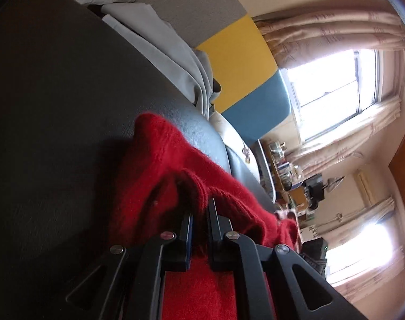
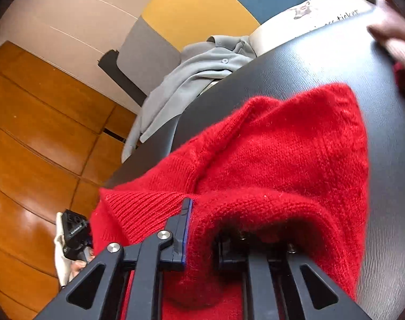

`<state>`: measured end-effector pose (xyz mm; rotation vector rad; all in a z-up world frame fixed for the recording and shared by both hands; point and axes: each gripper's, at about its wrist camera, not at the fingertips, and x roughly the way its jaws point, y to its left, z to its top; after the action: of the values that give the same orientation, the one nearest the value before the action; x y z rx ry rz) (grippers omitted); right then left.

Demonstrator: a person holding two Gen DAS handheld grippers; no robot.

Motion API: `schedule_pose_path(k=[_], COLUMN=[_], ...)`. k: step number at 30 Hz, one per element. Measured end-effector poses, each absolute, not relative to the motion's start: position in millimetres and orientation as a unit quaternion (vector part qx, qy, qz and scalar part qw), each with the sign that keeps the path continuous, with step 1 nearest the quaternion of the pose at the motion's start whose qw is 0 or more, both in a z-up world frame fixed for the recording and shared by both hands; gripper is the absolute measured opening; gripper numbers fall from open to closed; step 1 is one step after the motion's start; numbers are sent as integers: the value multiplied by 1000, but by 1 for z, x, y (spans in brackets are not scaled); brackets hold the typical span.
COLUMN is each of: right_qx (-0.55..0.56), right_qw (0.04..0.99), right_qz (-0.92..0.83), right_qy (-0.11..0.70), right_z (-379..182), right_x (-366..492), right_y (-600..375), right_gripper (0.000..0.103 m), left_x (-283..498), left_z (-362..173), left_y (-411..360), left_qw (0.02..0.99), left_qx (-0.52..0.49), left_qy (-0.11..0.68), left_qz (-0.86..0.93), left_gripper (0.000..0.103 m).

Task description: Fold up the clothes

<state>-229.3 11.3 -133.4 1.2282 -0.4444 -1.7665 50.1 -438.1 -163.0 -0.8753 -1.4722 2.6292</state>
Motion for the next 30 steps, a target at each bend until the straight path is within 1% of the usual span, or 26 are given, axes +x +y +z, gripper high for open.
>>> schedule_pose_path(k=[3, 7, 10, 11, 13, 14, 15, 16, 19, 25, 26, 27, 28, 29, 30], right_qx=[500, 512, 509, 503, 492, 485, 480, 479, 475, 489, 491, 493, 493, 490, 485], right_qw=[466, 475, 490, 500, 518, 527, 534, 529, 514, 504, 508, 512, 516, 526, 535], right_qz=[-709, -696, -696, -696, -695, -695, -695, -700, -714, -710, -706, -701, -697, -693, -688], right_qy=[-174, -167, -128, -111, -78, -61, -45, -37, -12, -49, -54, -58, -61, -61, -68], right_z=[-134, -131, -123, -119, -111, -106, -104, -105, -109, -110, -105, -100, -95, -91, -86], right_x=[-210, -185, -157, -147, -126, -116, -107, -103, -93, -101, -100, -100, -99, -98, -100], right_y=[22, 39, 42, 40, 37, 35, 32, 25, 4, 17, 19, 20, 22, 22, 21], right_gripper=[13, 14, 20, 26, 50, 77, 100, 103, 103, 103, 101, 93, 89, 86, 86], left_x=[78, 120, 144, 151, 162, 165, 167, 167, 165, 169, 168, 166, 165, 164, 164], left_z=[-159, -156, -152, -152, -153, -153, -152, -151, -148, -146, -145, -142, -140, -137, -134], left_y=[-423, -410, -397, -395, -392, -390, -388, -386, -384, -384, -383, -383, -383, -383, -384], left_qw=[5, 2, -2, -1, 2, 3, 1, -1, -5, -8, -8, -8, -8, -8, -7], left_qx=[-290, -293, -301, -302, -303, -305, -308, -311, -317, -320, -323, -327, -328, -328, -327], left_qy=[-458, -463, -459, -462, -468, -470, -466, -462, -456, -460, -455, -447, -444, -441, -438], left_qz=[841, 836, 836, 834, 830, 829, 830, 831, 832, 828, 830, 832, 834, 835, 837], left_gripper=[7, 7, 7, 7, 8, 8, 8, 8, 9, 10, 10, 10, 10, 9, 9])
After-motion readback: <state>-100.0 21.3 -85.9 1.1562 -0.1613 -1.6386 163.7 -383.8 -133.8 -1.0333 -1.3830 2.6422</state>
